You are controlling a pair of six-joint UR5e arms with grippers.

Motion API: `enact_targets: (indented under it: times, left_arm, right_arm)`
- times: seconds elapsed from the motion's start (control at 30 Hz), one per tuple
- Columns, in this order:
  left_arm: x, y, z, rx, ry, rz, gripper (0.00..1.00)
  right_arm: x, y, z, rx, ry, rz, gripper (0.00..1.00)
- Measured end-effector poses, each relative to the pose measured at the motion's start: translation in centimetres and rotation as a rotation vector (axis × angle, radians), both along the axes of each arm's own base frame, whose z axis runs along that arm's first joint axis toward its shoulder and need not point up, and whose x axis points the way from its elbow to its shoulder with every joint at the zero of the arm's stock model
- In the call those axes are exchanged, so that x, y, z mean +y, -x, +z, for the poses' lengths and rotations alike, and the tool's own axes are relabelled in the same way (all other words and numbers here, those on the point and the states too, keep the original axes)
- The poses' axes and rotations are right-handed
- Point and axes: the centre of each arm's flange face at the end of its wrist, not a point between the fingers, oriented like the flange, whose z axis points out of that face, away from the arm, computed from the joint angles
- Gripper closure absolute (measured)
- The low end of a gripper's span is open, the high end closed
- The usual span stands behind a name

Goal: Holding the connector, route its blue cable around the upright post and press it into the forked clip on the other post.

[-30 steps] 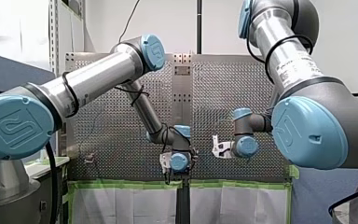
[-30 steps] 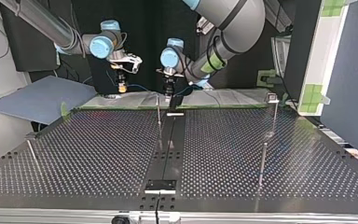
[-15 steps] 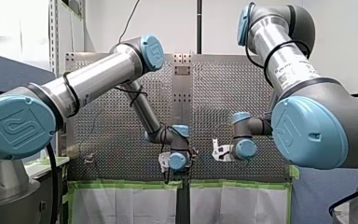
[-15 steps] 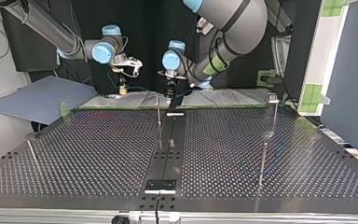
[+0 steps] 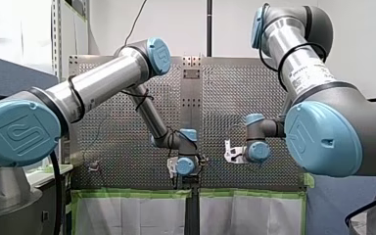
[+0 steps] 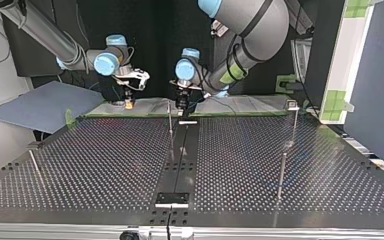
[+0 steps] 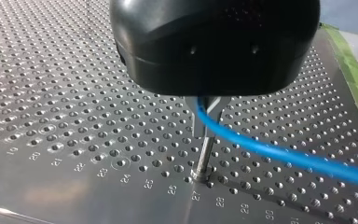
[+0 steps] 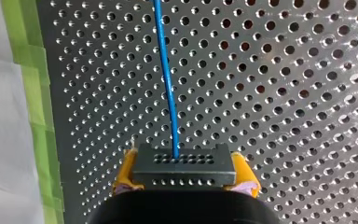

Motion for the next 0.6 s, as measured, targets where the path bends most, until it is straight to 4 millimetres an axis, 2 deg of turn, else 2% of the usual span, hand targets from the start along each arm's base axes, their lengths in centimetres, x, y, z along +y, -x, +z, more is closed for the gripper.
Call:
enact_targets:
  times: [0.6]
  left_arm:
    - [0.21,-0.67,0.13,0.003,0.016,-0.025,1.00]
  right_arm:
    - [-0.96,0.63,0.24,-0.012,-0.002,0.012,1.00]
